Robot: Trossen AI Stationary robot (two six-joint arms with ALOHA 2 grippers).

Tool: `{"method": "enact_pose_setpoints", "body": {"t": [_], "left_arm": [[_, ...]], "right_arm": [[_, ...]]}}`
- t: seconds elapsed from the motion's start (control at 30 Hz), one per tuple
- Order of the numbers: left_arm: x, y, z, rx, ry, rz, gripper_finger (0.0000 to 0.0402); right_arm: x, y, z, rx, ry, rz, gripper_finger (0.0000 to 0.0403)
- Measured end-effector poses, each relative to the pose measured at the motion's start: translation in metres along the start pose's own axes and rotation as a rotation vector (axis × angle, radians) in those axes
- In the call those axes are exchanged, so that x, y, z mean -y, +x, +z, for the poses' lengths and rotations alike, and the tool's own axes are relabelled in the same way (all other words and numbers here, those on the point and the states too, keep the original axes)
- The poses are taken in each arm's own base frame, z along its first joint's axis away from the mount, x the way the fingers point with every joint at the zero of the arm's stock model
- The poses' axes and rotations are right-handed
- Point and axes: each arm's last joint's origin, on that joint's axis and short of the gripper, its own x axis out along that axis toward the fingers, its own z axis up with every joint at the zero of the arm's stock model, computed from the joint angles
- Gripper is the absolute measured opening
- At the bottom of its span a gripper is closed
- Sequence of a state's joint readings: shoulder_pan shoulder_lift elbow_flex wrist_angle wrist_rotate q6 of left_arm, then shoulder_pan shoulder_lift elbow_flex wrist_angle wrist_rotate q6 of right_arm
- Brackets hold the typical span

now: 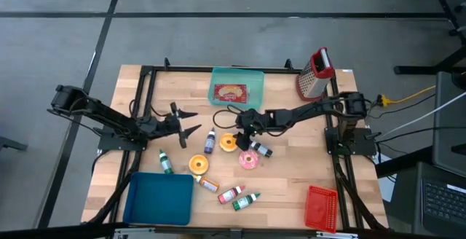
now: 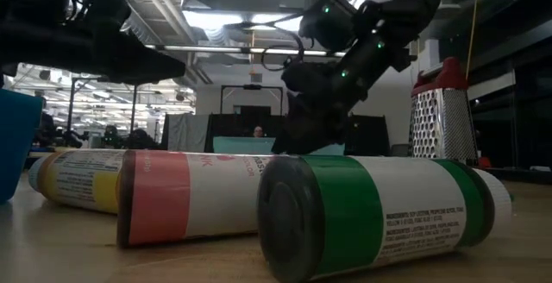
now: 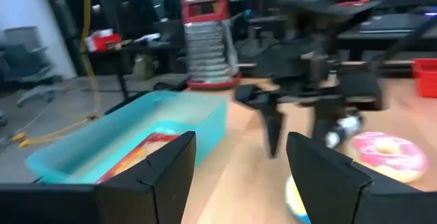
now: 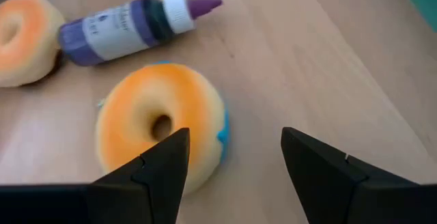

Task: Pick & Place Food Item
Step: Put the blue donut into the red bin

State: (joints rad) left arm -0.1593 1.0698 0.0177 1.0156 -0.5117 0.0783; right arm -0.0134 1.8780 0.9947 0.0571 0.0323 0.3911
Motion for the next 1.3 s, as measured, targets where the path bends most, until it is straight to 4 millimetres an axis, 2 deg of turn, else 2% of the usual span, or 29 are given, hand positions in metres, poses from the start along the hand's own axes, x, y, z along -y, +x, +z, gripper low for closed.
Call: {"method": "enact_pose_setpoints", "body": {"t": [0.37, 0.6, 0.73, 0.9, 1.03, 1.3], "left_arm": [[0.008, 0.0, -0.001, -0.03, -0.022, -0.185, 0.0226], [0.015, 0.016, 0.007, -0.181, 0.086, -0.174, 0.0226], [0.017, 0.02, 0.014, -0.173, 0.119, -0.176, 0.0226], [0.017, 0.02, 0.012, -0.194, 0.135, -0.175, 0.0226], [0.018, 0.019, 0.012, -0.189, 0.123, -0.162, 0.0226], [0.018, 0.019, 0.012, -0.189, 0.113, -0.153, 0.0226]], "right_arm": [[-0.001, 0.0, 0.0, -0.008, 0.047, 0.038, 0.0235], [-0.003, 0.0, 0.004, 0.03, 0.076, 0.063, 0.0235], [-0.003, 0.0, 0.004, 0.031, 0.099, 0.06, 0.0235], [-0.003, 0.004, 0.001, 0.024, 0.101, 0.033, 0.0235], [-0.007, 0.015, -0.005, -0.012, 0.108, 0.029, 0.0236], [-0.017, 0.044, 0.004, -0.074, 0.094, 0.018, 0.0235]]}}
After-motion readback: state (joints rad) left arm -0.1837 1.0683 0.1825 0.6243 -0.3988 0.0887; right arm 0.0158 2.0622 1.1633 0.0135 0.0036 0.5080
